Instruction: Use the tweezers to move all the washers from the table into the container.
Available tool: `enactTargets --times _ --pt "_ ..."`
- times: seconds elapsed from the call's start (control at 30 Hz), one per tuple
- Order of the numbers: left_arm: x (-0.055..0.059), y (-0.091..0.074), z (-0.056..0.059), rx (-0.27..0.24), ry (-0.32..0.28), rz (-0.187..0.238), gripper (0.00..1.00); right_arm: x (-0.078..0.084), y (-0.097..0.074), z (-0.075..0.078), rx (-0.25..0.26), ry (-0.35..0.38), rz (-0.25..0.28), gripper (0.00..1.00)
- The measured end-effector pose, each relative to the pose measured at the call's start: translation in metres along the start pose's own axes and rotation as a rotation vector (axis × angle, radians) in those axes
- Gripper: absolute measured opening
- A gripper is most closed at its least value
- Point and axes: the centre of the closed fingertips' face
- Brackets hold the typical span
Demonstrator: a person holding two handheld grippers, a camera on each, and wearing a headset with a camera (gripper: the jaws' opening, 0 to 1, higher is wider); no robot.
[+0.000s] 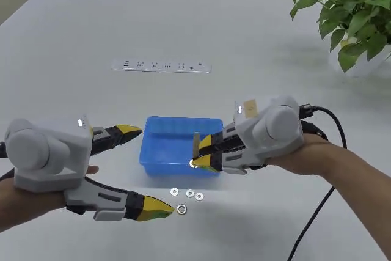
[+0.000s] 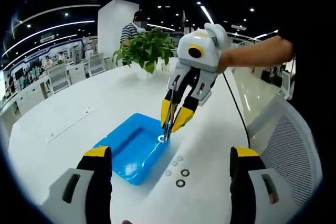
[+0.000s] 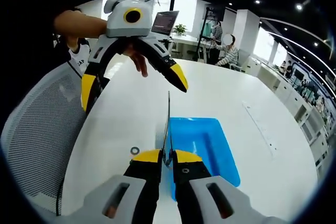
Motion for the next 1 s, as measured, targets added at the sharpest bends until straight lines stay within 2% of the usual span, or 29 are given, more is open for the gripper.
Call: enactTargets --times 0.27,0.63,1.0 --pt "0.001 0.001 -0.003 -0.005 -0.004 0.000 0.99 0.000 0.002 0.017 0.016 -0.007 0.002 0.09" --pt "0.000 0.005 -0.009 -0.008 -0.008 0.005 0.98 0.009 0.011 0.035 0.030 -0.009 -0.008 0.09" --pt "-0.002 0.013 -0.016 -0.004 -0.010 0.011 0.97 0.017 0.021 0.045 0.021 0.004 -0.012 0.09"
Point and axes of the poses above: the centre of the closed fingertips' face, and the gripper's own axes: y roughly forward along the fingers, z roughly to its right, x roughly out of its underside, and after that the axes turned 12 degrees about -x, right-handed
